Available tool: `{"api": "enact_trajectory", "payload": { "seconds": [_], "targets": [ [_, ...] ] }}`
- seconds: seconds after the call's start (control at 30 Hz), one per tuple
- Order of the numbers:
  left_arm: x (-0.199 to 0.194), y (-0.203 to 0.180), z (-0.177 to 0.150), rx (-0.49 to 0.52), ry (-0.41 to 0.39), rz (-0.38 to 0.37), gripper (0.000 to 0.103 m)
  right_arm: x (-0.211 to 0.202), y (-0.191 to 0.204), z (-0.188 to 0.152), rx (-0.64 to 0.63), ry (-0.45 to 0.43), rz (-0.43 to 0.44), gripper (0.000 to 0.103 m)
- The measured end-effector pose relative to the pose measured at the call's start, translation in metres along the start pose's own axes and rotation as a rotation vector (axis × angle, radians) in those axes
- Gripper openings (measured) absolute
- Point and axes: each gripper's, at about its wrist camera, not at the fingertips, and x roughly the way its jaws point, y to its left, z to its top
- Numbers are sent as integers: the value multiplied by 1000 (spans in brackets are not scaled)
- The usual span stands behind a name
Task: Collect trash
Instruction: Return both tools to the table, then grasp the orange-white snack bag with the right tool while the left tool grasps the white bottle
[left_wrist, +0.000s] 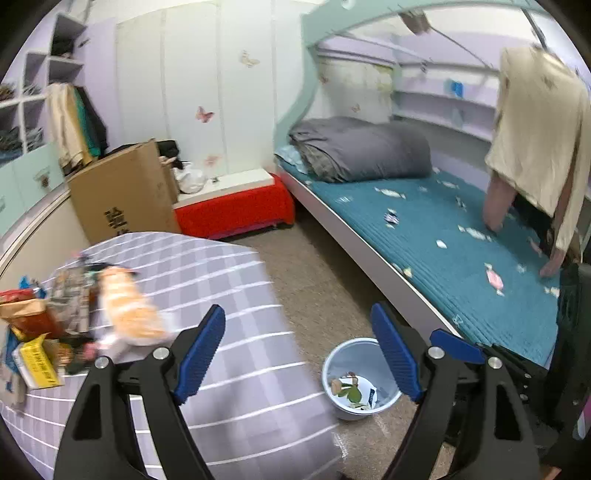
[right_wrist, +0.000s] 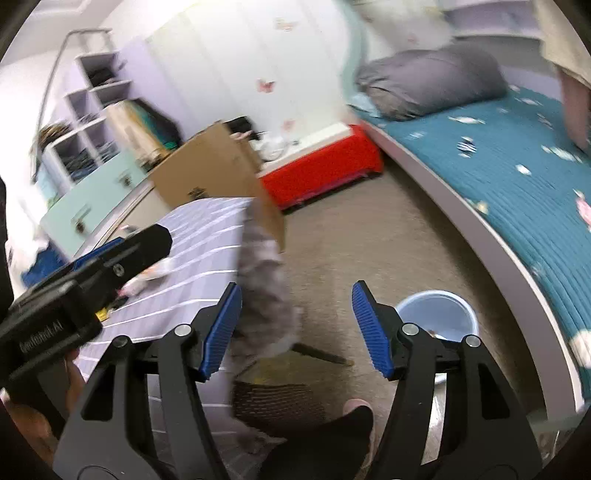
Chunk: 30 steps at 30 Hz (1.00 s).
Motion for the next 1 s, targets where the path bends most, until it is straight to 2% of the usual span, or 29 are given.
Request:
{"api": "enact_trajectory", "payload": {
  "seconds": [0.07,0.23,0.43,0.57,0.7,0.8,0.83,0.87,0.9,1.0],
  "targets": [
    [-9,37,1,-43,7,11,85,7,24,3,-37,15,24,62],
    [-22,118,-4,-158,16,61,85,29,91,11,-179,25,49,64],
    [-23,193,-18,-247,66,110,85,75,150,19,-281,102,72,65],
    [-20,219,-24,-268,82,147,85,107,180,20,-342,153,54,65],
    [-13,241,-28,-288,103,130,85,134,194,25,-361,190,46,66],
    [-3,243,-28,-283,124,96,85,153,196,29,-345,239,84,66],
    [2,243,-27,-282,138,77,85,159,195,31,-335,262,102,64],
    [5,243,-27,-284,146,69,85,165,193,33,-321,283,121,52],
    [9,241,-25,-281,157,55,85,167,192,33,-316,299,133,45],
    [17,230,-20,-254,164,42,85,164,186,34,-300,292,151,38]
  ]
}}
